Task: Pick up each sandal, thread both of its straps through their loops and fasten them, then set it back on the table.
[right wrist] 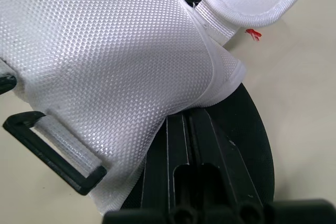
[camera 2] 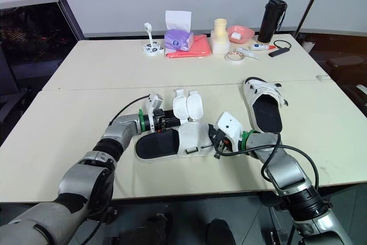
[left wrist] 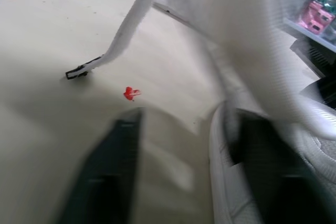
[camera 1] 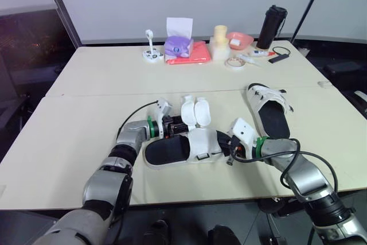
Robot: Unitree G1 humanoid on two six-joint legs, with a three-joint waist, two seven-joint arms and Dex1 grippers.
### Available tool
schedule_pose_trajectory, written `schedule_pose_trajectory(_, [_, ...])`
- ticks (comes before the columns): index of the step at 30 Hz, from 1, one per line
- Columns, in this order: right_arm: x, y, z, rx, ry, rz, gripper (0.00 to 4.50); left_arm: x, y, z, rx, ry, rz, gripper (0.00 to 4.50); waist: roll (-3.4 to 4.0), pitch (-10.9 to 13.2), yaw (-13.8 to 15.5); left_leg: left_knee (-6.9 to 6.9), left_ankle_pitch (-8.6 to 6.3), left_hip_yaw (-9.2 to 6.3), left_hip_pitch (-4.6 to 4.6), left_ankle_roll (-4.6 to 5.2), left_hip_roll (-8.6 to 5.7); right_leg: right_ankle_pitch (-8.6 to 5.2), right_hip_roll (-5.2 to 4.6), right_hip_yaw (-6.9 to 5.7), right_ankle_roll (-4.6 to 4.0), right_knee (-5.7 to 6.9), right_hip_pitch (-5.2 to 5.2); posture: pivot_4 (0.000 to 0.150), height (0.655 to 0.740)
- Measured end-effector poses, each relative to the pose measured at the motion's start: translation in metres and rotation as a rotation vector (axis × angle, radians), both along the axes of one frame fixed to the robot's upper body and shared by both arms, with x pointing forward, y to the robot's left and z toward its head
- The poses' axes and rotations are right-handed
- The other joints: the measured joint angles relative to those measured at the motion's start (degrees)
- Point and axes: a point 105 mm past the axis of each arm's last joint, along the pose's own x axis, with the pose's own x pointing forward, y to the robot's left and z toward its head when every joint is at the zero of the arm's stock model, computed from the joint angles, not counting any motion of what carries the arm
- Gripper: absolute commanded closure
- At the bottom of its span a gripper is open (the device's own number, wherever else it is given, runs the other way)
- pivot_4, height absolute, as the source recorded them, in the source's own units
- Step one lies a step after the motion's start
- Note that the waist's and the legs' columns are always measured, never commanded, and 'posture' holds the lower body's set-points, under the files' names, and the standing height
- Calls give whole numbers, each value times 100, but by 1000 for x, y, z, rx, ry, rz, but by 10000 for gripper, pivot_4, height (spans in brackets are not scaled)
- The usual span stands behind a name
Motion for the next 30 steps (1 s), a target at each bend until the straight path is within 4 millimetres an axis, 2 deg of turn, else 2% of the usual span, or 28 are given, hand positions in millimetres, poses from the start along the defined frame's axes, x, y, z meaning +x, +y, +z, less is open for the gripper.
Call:
schedule_pose_trajectory(1, [0, 0, 0, 0, 0, -1, 45000, -1, 0, 0, -1, 3, -5, 41292, 0, 0, 0, 0, 0, 0, 0, 0, 0, 0, 0, 0, 0, 0, 0, 1500, 7400])
schedule_pose_trajectory(2, [0, 0, 0, 0, -1, -2, 45000, -1, 0, 0, -2, 6, -9, 44434, 0, 0, 0, 0, 0, 0, 0, 0, 0, 0, 0, 0, 0, 0, 0, 1500, 7400])
schedule_pose_trajectory(11, [0, 0, 0, 2, -4, -7, 45000, -1, 3, 5, 2, -26, -16, 44434, 0, 0, 0, 0, 0, -1, 0, 0, 0, 0, 0, 0, 0, 0, -1, 1500, 7400])
schedule_pose_trajectory(16, [0, 1, 0, 6, -5, -7, 45000, 20, 29, 22, 62, -195, 157, 44434, -1, 0, 1, -2, 0, -3, 0, 0, 1, 0, 0, 1, 0, 0, -4, 1500, 7400])
schedule_pose_trajectory(19, [0, 1, 0, 5, -4, -8, 45000, 33, 42, 39, 87, -290, 255, 44434, -1, 1, 4, -1, 0, -2, 0, 0, 0, 0, 0, 0, 0, -1, -2, 1500, 7400])
schedule_pose_trajectory(24, [0, 2, -1, 6, -3, -3, 45000, 43, 49, 69, 95, -464, 337, 44434, -2, 1, -7, -2, 0, -1, -1, 0, 0, 0, 0, 0, 0, 0, -3, 1500, 7400])
schedule_pose_trajectory(28, [0, 2, -1, 5, -3, -1, 45000, 40, 43, 104, 58, -641, 322, 44434, -2, 1, -5, -2, 0, 0, -1, 0, 0, 0, 1, 0, 0, -1, -2, 1500, 7400])
schedule_pose_trajectory(30, [0, 2, -1, 3, -5, 2, 45000, 31, 33, 119, 19, -722, 250, 44434, -2, 1, -12, -2, 0, 0, -1, 0, 0, 0, 1, 0, 0, 0, -2, 1500, 7400])
